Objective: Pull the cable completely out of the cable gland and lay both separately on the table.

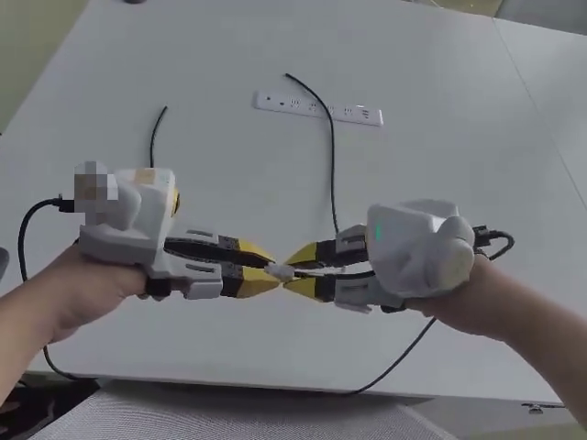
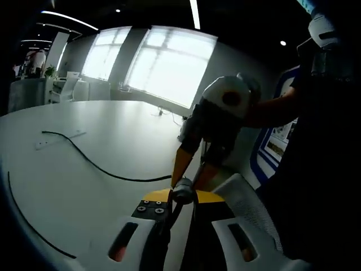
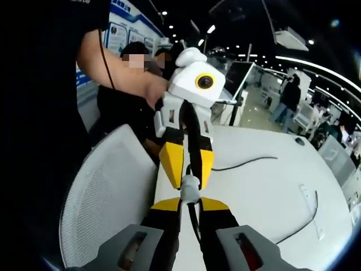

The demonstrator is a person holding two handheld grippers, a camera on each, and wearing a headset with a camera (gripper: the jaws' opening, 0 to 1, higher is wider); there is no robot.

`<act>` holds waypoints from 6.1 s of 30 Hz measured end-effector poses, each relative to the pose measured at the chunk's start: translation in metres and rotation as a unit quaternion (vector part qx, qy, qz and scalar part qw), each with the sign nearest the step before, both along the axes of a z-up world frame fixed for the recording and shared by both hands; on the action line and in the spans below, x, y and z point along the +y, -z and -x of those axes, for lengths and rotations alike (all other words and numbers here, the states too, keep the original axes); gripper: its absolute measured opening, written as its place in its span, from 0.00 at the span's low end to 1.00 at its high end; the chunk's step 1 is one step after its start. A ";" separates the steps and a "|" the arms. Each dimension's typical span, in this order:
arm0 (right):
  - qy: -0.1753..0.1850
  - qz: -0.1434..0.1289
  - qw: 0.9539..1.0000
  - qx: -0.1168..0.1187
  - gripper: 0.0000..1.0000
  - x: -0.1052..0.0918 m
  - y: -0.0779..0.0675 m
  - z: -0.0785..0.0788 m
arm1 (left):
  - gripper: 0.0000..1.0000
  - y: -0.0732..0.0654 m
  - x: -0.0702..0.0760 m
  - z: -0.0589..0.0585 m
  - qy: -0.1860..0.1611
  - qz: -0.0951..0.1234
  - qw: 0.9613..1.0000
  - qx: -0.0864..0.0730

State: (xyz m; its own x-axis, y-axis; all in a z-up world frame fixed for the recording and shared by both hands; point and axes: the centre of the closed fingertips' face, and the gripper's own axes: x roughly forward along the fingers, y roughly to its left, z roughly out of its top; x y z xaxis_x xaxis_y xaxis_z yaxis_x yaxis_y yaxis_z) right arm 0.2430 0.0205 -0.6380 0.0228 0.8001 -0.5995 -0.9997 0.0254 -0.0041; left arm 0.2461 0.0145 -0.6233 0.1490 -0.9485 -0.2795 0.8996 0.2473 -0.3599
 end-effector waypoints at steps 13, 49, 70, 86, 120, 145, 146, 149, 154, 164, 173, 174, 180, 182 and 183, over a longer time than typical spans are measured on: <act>0.024 -0.056 0.986 0.153 0.09 0.001 -0.009 0.001 | 0.15 -0.003 0.002 0.000 0.000 -0.007 0.999 -0.034; -0.008 -0.083 0.981 0.174 0.06 0.003 -0.018 -0.001 | 0.14 -0.006 -0.005 -0.005 -0.002 0.000 1.000 -0.023; -0.096 -0.018 0.990 -0.098 0.06 0.005 -0.019 -0.001 | 0.14 -0.006 0.000 -0.004 -0.011 0.027 0.999 0.043; -0.103 0.042 0.955 -0.274 0.07 0.012 -0.012 0.001 | 0.15 -0.001 0.007 -0.003 -0.026 0.027 0.996 0.085; 0.054 -0.102 0.935 0.336 0.24 0.011 -0.031 -0.008 | 0.15 -0.013 0.008 -0.005 -0.002 0.002 1.000 -0.018; -0.005 -0.069 0.987 0.147 0.07 0.011 -0.025 0.000 | 0.15 -0.009 0.008 -0.006 -0.003 -0.002 1.000 0.008; -0.006 -0.067 0.990 0.121 0.07 0.012 -0.026 0.000 | 0.15 -0.009 0.009 -0.006 -0.004 -0.001 1.000 0.009; -0.019 -0.061 0.996 0.056 0.07 0.012 -0.027 0.002 | 0.15 -0.011 0.010 -0.004 -0.004 0.006 1.000 0.018; -0.027 -0.026 0.998 -0.050 0.07 0.010 -0.025 0.001 | 0.15 -0.012 0.009 -0.003 -0.003 0.009 1.000 0.026; -0.069 0.044 0.968 -0.238 0.07 0.014 -0.019 0.008 | 0.15 -0.009 0.011 0.001 0.003 0.004 0.999 0.032; -0.068 0.051 0.968 -0.236 0.07 0.015 -0.017 0.006 | 0.15 -0.006 0.012 0.001 0.003 -0.001 1.000 0.031; -0.066 0.053 0.969 -0.233 0.07 0.015 -0.016 0.006 | 0.15 -0.006 0.012 0.001 0.004 -0.001 1.000 0.031; -0.061 0.049 0.973 -0.217 0.08 0.015 -0.018 0.006 | 0.15 -0.007 0.012 0.002 0.009 0.000 1.000 0.024; -0.063 0.051 0.972 -0.218 0.08 0.015 -0.017 0.007 | 0.15 -0.007 0.012 0.002 0.009 -0.001 1.000 0.023; -0.058 0.051 0.974 -0.213 0.08 0.016 -0.017 0.005 | 0.15 -0.007 0.012 0.002 0.009 -0.001 1.000 0.022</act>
State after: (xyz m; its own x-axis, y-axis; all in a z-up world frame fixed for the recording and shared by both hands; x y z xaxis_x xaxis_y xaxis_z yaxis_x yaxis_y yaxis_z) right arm 0.2375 0.0361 -0.6212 0.2000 0.7493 -0.6313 -0.9031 -0.1089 -0.4154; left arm 0.2443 0.0265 -0.6158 0.1193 -0.9505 -0.2870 0.8869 0.2320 -0.3995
